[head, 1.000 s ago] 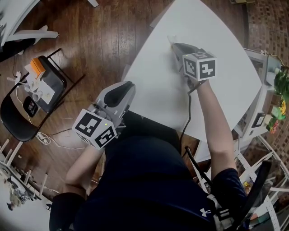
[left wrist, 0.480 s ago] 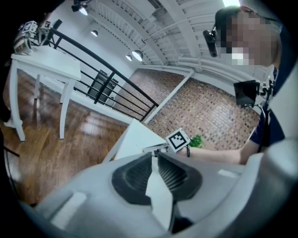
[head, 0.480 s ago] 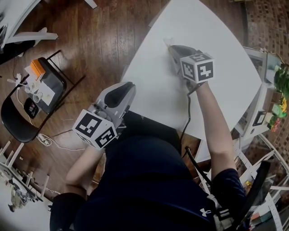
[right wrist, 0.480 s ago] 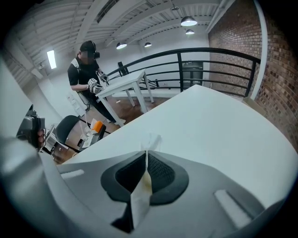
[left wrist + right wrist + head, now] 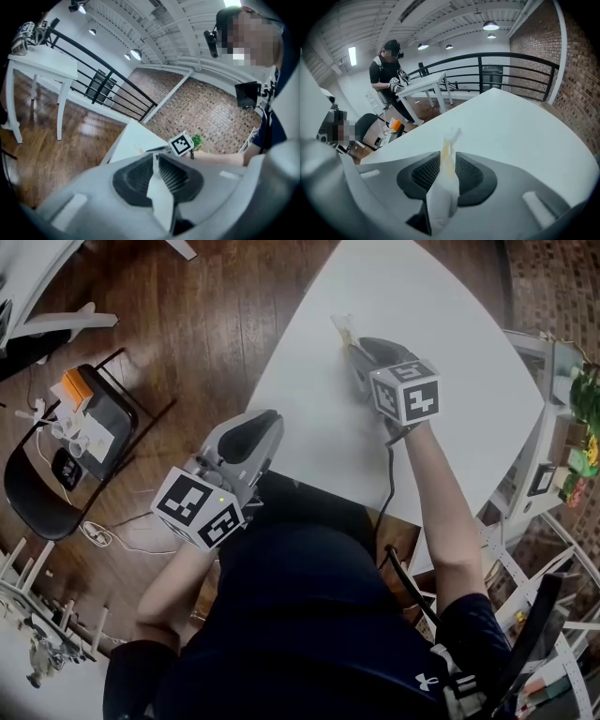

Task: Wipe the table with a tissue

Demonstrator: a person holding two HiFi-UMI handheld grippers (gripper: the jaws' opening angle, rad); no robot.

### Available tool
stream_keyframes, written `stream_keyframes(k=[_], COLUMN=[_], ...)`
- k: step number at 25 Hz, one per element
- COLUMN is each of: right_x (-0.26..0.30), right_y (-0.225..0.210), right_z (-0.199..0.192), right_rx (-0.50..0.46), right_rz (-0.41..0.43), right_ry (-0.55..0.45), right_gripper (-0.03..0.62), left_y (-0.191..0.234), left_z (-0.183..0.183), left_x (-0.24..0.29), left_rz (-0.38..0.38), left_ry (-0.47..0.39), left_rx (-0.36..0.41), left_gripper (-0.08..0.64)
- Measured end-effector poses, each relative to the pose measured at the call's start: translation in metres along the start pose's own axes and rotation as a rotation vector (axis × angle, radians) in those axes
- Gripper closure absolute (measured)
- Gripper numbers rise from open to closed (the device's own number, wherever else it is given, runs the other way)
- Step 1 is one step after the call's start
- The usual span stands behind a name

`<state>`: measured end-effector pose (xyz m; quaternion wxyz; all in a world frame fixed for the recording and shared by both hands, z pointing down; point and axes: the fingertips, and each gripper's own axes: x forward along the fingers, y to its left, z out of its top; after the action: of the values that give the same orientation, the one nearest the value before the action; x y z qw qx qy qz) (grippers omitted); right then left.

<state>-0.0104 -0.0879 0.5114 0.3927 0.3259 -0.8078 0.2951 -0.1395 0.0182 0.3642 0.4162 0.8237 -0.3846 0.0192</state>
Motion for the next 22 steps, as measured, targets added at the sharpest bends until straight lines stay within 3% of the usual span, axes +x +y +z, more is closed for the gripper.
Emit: stream_keyframes(k=[7,12,18,22], right_x=[0.012,0.018,0.02,0.017], right_y=[-0.004,0.002,-0.005,-0.023], right_z=[0.006,0.018,0.025,0.028], right_rx=[-0.057,-0.106,-0.067,-0.025], right_rz=[-0.087,-0.115,-0.122,-0.178], right_ry=[-0.011,-0.008,-0.023,-0.038], right_gripper=[0.556,0.571,0.572,0.574], left_y=[0.002,-0.003,-0.005,-0.002], left_z=[-0.003,0.001,0.003,0.008], left_x=[-0.002,-0.003,-0.005,-0.007], left_rz=[0.0,0.01,0.009,0.009], left_ry=[0.005,0.03,0.035,0.041], left_rx=[0.009,0.01,0.029,0.043], left_gripper=[0.525,0.526,0.526,0.526])
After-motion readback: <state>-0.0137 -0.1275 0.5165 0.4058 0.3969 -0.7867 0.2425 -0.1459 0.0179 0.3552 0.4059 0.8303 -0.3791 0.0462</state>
